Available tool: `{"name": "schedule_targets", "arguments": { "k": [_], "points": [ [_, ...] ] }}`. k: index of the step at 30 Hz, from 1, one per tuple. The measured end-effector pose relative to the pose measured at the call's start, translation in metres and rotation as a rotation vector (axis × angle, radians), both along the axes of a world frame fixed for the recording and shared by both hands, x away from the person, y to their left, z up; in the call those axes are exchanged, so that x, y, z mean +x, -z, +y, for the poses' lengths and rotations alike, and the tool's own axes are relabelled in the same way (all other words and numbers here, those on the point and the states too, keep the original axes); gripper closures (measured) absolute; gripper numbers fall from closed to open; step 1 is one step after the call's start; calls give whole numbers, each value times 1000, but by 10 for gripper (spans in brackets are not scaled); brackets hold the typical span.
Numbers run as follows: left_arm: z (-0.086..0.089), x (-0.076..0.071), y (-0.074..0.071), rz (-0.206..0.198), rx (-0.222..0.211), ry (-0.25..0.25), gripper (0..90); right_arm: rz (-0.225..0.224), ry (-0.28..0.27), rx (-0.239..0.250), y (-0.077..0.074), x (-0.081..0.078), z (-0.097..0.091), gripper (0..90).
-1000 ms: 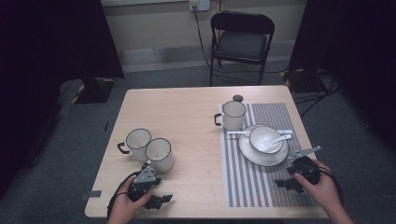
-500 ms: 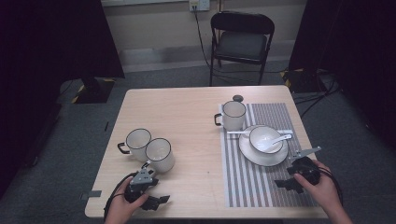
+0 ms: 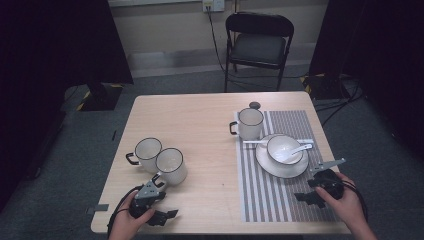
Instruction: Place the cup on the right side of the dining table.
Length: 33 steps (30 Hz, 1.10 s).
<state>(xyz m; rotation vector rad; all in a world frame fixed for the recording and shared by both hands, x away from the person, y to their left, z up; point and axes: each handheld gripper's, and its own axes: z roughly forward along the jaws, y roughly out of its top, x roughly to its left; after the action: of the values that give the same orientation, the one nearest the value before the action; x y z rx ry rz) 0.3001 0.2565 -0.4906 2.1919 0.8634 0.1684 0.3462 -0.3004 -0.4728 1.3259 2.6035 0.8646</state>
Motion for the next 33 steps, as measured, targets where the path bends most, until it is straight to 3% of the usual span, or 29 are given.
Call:
{"name": "schedule_targets", "arguments": {
  "k": [7,13,33],
  "points": [
    [7,-2,0,-1,0,-13,177,-55,-9,-6,4,-5,-2,179],
    [13,-2,0,-10,4,-20,177,-110,-8,19,8,-11,-5,175],
    [25,-4,2,-15,-15,-31,177,-202,11,72,17,-22,-10,169]
  ]
}}
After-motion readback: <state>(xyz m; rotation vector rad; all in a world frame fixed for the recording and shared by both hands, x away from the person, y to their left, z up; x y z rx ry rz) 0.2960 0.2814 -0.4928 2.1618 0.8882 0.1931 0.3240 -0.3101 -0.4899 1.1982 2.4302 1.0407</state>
